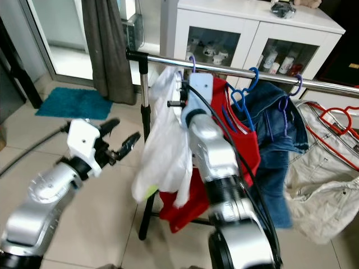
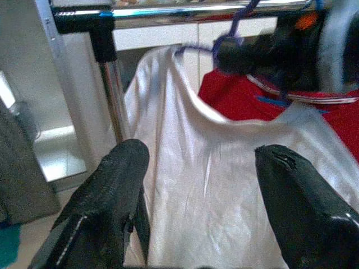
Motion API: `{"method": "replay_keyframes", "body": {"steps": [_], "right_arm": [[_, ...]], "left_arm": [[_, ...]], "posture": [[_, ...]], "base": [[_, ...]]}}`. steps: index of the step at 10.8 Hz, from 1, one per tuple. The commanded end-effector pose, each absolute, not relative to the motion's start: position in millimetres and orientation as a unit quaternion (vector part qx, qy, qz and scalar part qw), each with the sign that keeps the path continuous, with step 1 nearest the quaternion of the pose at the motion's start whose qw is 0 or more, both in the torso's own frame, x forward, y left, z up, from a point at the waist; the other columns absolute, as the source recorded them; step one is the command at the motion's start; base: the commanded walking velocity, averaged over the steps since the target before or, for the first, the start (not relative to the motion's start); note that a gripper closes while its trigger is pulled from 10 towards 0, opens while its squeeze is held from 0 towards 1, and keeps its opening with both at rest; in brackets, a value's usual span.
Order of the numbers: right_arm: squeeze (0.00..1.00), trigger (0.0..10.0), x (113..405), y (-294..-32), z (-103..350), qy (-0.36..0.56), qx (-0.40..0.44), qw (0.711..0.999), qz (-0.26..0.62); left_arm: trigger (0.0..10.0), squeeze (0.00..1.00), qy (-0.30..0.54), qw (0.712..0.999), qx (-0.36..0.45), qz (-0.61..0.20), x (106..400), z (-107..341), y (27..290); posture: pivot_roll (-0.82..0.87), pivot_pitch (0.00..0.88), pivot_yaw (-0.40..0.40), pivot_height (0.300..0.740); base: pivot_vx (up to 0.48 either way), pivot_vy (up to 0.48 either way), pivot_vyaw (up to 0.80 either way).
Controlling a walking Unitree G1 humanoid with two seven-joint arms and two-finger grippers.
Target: Hang hanger
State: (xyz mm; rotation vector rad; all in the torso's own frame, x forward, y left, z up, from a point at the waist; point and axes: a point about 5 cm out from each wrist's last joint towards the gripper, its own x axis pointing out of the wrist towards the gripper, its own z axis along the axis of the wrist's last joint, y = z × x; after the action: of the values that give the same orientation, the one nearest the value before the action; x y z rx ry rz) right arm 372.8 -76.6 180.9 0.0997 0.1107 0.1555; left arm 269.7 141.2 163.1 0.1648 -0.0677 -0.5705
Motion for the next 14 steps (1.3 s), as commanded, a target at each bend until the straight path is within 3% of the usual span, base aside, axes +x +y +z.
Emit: {"method": "replay_keyframes", "body": {"steps": [1, 3, 7, 9, 12, 13, 14], "right_arm": [[0.0, 10.0, 381.3, -83.8, 183.6, 0.054, 0.043, 0.996, 0.053], [0.0, 10.0, 402.2, -85.3, 186.5, 0.078, 0.058, 0.995, 0.029], [0.0, 10.0, 413.6, -94.0, 197.0, 0.07, 0.061, 0.996, -0.002], [0.0, 10.0, 410.8, -79.8, 182.7, 0.138, 0.0, 0.989, 0.061], [0.0, 10.0, 405.4, -75.1, 166.7, 0.174, -0.011, 0.981, 0.086], [1.0, 10.0, 406.7, -76.0, 170.1, 0.15, 0.004, 0.984, 0.094], [1.0, 10.0, 408.3, -76.7, 175.6, 0.128, 0.012, 0.987, 0.099]], "left_arm": [[10.0, 0.0, -0.051, 0.947, 0.088, -0.305, 270.8, 176.5, 138.3], [10.0, 0.0, -0.073, 0.933, 0.095, -0.34, 272.6, 196.2, 139.9], [10.0, 0.0, -0.062, 0.926, 0.11, -0.355, 268.5, 202.0, 146.7], [10.0, 0.0, -0.057, 0.923, 0.113, -0.363, 266.5, 204.8, 146.4], [10.0, 0.0, -0.053, 0.925, 0.117, -0.356, 266.9, 204.6, 146.4], [10.0, 0.0, -0.052, 0.929, 0.115, -0.348, 267.9, 204.0, 146.8], [10.0, 0.0, -0.052, 0.93, 0.115, -0.344, 269.2, 203.4, 146.6]], "posture": [[-0.02, 0.04, -0.089, 0.74], [0.0, 0.059, -0.067, 0.74], [0.04, 0.107, -0.051, 0.74], [0.06, 0.115, -0.053, 0.74], [0.06, 0.116, -0.069, 0.74], [0.05, 0.115, -0.071, 0.74], [0.05, 0.111, -0.07, 0.74]], "base": [[0.0, 0.0, 0.0], [0.0, 0.0, 0.0], [0.0, 0.0, 0.0], [0.0, 0.0, 0.0], [0.0, 0.0, 0.0], [0.0, 0.0, 0.0], [0.0, 0.0, 0.0]]}}
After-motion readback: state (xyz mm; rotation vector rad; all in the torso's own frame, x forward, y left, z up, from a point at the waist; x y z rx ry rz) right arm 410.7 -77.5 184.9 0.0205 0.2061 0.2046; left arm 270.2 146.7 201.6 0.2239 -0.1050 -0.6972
